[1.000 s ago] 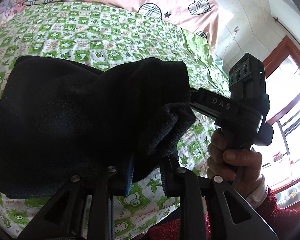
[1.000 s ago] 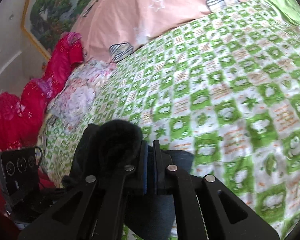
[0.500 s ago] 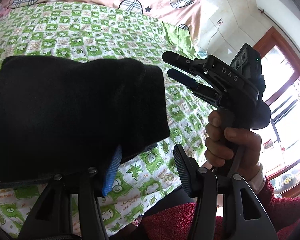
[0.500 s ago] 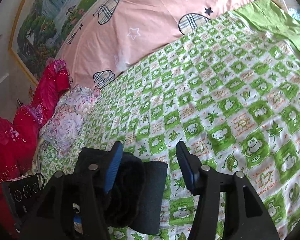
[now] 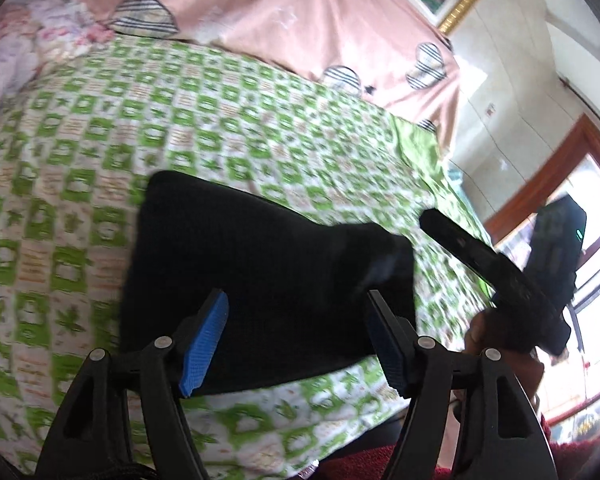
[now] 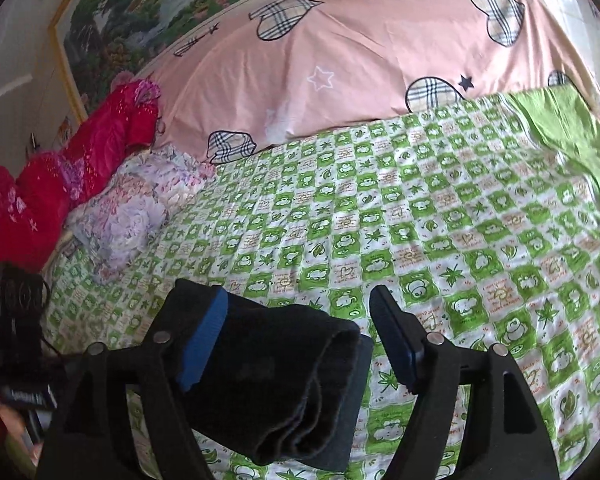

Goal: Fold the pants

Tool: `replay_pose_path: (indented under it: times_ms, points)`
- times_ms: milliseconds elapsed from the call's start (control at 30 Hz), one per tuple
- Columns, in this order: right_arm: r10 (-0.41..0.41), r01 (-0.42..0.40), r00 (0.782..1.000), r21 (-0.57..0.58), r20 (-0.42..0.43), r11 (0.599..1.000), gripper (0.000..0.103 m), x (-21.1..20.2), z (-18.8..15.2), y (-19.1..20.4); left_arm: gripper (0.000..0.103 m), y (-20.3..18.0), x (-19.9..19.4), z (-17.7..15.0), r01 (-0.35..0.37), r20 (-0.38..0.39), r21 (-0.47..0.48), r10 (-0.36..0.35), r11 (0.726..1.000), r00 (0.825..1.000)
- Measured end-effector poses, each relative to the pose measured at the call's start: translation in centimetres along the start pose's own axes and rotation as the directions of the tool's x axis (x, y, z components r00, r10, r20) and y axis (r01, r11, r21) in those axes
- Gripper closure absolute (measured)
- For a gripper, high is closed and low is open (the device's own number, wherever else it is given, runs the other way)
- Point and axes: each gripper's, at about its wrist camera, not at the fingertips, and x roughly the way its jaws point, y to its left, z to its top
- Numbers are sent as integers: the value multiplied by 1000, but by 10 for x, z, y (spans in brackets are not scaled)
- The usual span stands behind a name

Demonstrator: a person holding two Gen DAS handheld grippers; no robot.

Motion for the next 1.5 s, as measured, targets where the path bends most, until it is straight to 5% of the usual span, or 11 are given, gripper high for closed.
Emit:
replay_pose_path:
  times_ms: [233,933,1300,1500]
  points:
    - [-64,63,998,-55,-10,997,17,4,-7,12,29,31,-7,17,-69,45,-59,71,996,996]
    - [-191,189,969,-25,-157,982,16,32,-51,-27,29,77,45,28,-123,-42,-143,118,982,992]
    - [-202,202,963,-18,-179,979,16,45,-59,-47,27,95,76,37,-148,-113,-178,129,973,985]
    - [-134,144,973,39,-190,989,22,42,-55,-47,27,90,74,36,-156,-112,-160,139,975,984]
